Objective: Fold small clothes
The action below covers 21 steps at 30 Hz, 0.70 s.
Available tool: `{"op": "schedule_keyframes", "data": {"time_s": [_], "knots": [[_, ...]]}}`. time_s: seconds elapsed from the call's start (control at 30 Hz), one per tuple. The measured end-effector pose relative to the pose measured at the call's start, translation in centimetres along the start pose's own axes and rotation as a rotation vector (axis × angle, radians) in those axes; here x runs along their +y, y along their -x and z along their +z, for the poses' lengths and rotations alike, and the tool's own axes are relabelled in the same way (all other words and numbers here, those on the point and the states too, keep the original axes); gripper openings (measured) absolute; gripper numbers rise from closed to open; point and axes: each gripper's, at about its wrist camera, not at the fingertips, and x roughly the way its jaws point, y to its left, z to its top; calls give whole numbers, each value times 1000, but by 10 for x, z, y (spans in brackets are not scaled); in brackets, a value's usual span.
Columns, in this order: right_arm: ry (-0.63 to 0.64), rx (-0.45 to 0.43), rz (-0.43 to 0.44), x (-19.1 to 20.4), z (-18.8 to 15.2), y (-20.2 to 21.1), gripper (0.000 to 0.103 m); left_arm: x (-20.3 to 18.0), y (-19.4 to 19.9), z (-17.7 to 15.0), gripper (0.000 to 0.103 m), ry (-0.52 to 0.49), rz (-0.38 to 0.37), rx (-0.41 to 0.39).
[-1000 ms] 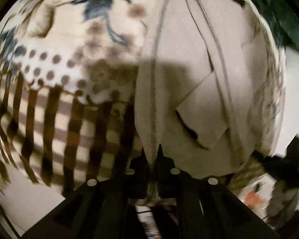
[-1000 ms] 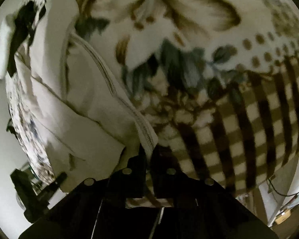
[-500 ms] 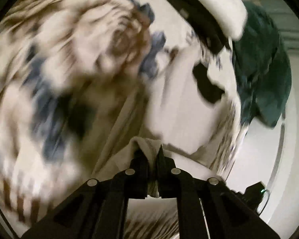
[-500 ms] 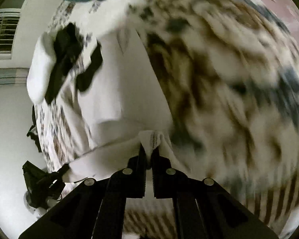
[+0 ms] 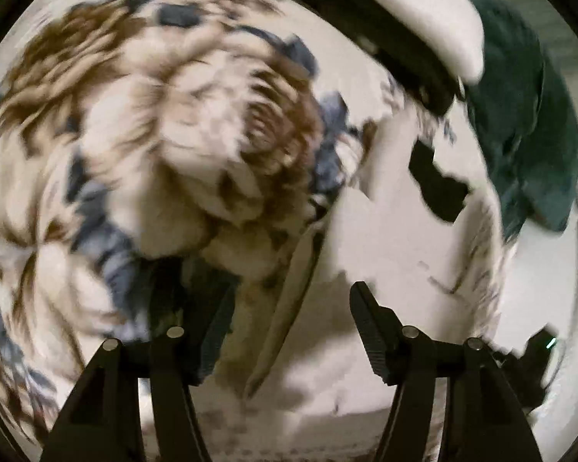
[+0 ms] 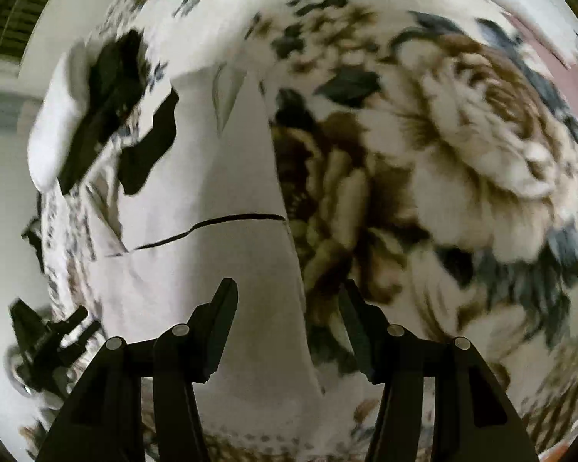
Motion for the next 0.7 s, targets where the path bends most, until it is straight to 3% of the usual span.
{"op": "schedule_keyframes", "data": {"time_s": [0.1, 0.13, 0.17, 0.2, 0.3, 0.43, 0.5, 0.6, 0.67, 0.7], "knots": [[13, 23, -16, 7, 12, -20, 57, -16, -28, 8, 58, -44, 42, 13], [-6, 28, -14, 7, 16, -25, 48, -21, -34, 11, 57, -52, 43, 6], [-22, 19, -5, 7, 18, -27, 35, -25, -37, 15, 31, -64, 50, -18], [-26, 8, -21, 8, 21, -28, 8, -29, -39, 18, 14, -75, 53, -32], [-6, -55, -53, 15, 23, -21, 4, -29, -42, 19, 9, -70, 77, -30], [9, -54, -127, 13, 28, -27, 3, -10, -47, 17, 9, -33, 83, 8], [-20, 15, -117, 6, 31, -42, 3, -11, -41, 21, 12, -36, 62, 22], [-3, 31, -90, 15, 39, -39, 7, -27, -21, 30, 15, -90, 72, 0], [8, 4, -71, 25, 49, -29, 27, -42, -11, 41, 38, -135, 72, -31], [13, -13, -66, 27, 53, -25, 46, -51, -9, 48, 48, -160, 52, -42]]}}
